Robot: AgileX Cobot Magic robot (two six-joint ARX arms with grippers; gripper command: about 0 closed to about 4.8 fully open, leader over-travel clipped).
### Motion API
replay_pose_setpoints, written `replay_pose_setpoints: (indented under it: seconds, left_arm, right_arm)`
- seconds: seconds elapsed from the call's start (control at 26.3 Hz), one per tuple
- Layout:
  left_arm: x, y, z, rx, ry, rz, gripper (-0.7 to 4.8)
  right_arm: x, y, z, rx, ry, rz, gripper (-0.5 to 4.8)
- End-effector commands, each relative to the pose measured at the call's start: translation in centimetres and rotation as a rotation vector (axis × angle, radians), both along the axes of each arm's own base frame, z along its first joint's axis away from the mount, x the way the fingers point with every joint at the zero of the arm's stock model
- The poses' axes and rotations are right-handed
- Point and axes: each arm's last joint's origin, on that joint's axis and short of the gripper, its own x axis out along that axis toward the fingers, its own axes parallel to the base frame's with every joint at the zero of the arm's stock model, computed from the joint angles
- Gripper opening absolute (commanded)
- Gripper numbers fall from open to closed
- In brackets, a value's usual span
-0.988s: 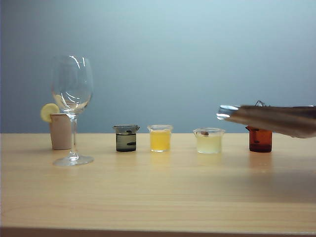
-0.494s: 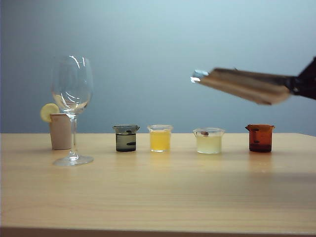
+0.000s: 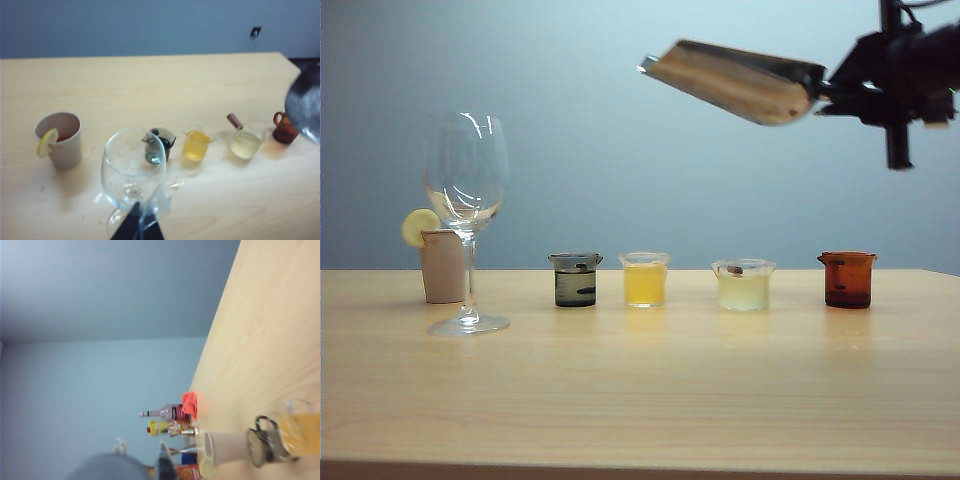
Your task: Pick up the ice scoop on the desk filled with ice cubes, pour the ice into the goblet, and finally put the scoop back on the table.
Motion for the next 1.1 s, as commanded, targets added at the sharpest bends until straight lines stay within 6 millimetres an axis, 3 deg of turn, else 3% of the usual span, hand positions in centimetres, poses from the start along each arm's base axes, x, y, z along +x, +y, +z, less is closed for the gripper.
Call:
replay_pose_setpoints:
  seconds: [0.04, 0.23, 0.49, 0.84, 1.1]
  left_arm:
    - [0.3, -0.2, -0.2, 0.000, 0.022, -0.015, -0.05]
    - [0.8, -0.5, -0.4, -0.014, 0.041, -0.077, -0.05]
    - [1.0, -0.6, -0.4, -0.013, 0.041, -0.078, -0.06]
    - [0.9, -0.7, -0.4, -0.028, 0.041, -0.129, -0.05]
    - [0.9, -0.7, -0.4, -0.037, 0.043, -0.125, -0.05]
  right_arm:
    - [0.6, 1.2, 2.3, -0.033, -0.027, -0.018, -0.06]
    - [1.1, 3.1, 4.9, -0.093, -0.026, -0.049, -0.06]
    - [1.9, 5.7, 6.7, -0.101, -0.047, -0.018, -0.06]
    - [2.1, 9.5, 6.9, -0.110, -0.048, -0.020, -0.06]
    - [1.6, 11.2, 6.7, -0.133, -0.055, -0.030, -0.06]
